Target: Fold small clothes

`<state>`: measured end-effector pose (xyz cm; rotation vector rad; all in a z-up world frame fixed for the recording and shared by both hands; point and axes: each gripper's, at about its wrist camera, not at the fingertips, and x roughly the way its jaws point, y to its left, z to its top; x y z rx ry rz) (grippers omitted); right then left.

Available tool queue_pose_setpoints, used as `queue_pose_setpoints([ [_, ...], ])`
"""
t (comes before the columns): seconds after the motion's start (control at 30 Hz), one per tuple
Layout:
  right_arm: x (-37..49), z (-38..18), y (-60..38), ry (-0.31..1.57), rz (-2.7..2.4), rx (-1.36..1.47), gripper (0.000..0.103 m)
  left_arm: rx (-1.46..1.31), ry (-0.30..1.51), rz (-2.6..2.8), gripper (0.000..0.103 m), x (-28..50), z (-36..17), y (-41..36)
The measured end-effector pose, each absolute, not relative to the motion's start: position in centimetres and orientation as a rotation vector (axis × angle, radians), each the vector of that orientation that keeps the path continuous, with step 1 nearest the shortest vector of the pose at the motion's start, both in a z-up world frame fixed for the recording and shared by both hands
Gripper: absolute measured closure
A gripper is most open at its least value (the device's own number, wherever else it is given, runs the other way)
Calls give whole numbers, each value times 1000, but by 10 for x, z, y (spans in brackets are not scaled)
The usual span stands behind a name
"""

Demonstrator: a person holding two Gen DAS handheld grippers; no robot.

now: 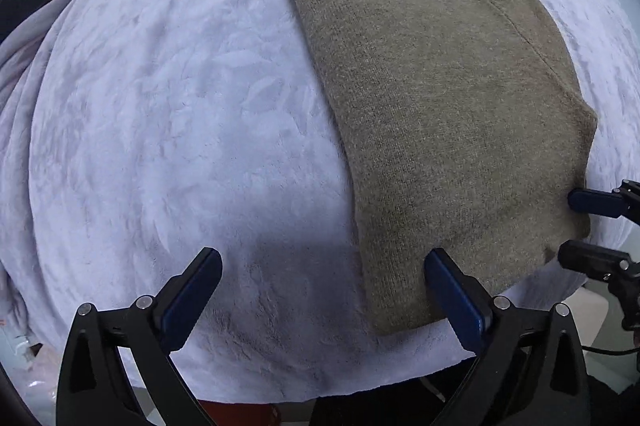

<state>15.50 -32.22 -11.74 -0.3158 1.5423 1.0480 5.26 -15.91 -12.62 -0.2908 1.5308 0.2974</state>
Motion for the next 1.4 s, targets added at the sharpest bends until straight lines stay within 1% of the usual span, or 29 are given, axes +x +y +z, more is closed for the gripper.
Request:
queue_pose_setpoints([
  [0.1, 157, -108, -326, 1533, 1056, -325, 36, -267, 1526, 351, 1, 49, -115, -169],
  [0.17, 150, -96, -322, 1477, 1084, -388, 35, -266, 1507, 380, 1, 44, -105, -169],
  [0.27, 135, -74, -300, 1302, 1144, -506, 34, -248, 1490, 421, 1, 40, -94, -171],
  [0.33, 121, -70, -285, 1194, 1189, -622, 34, -245, 1488, 444, 1, 33, -88, -170],
  [0.43, 102, -73, -267, 1056, 1243, -788, 34, -232, 1492, 469, 1, 31, -85, -177],
  [0.5, 101, -86, -266, 1020, 1222, -863, 34, -224, 1503, 477, 1, 28, -85, -180],
  [0.6, 108, -113, -266, 1041, 1153, -922, 34, -219, 1531, 485, 1, 18, -88, -180],
  [0.73, 104, -106, -285, 986, 1186, -944, 34, -242, 1534, 507, 1, 10, -88, -168],
  [0.83, 113, -92, -301, 1022, 1140, -914, 33, -286, 1507, 523, 1, 9, -83, -150],
  [0.9, 131, -74, -311, 1059, 1076, -788, 33, -318, 1485, 525, 1, 14, -79, -140],
  [0.97, 146, -58, -312, 1086, 1023, -672, 30, -344, 1466, 506, 1, 27, -77, -132],
  [1.0, 152, -50, -307, 1079, 974, -642, 23, -344, 1458, 488, 1, 37, -76, -131],
  [1.03, 156, -44, -301, 1067, 937, -631, 22, -330, 1450, 466, 1, 49, -75, -131],
  [1.13, 166, -31, -273, 1069, 911, -628, 22, -283, 1434, 392, 1, 76, -75, -136],
  [1.2, 163, -37, -252, 1063, 975, -640, 22, -250, 1447, 353, 1, 87, -84, -139],
  [1.27, 161, -57, -238, 1089, 978, -710, 22, -216, 1496, 333, 1, 92, -104, -139],
  [1.33, 159, -91, -232, 1193, 979, -762, 22, -229, 1530, 318, 0, 88, -121, -134],
  [1.37, 160, -109, -236, 1253, 951, -787, 22, -288, 1526, 300, 0, 85, -124, -128],
  [1.4, 161, -118, -242, 1272, 943, -786, 20, -342, 1521, 291, 0, 83, -125, -122],
])
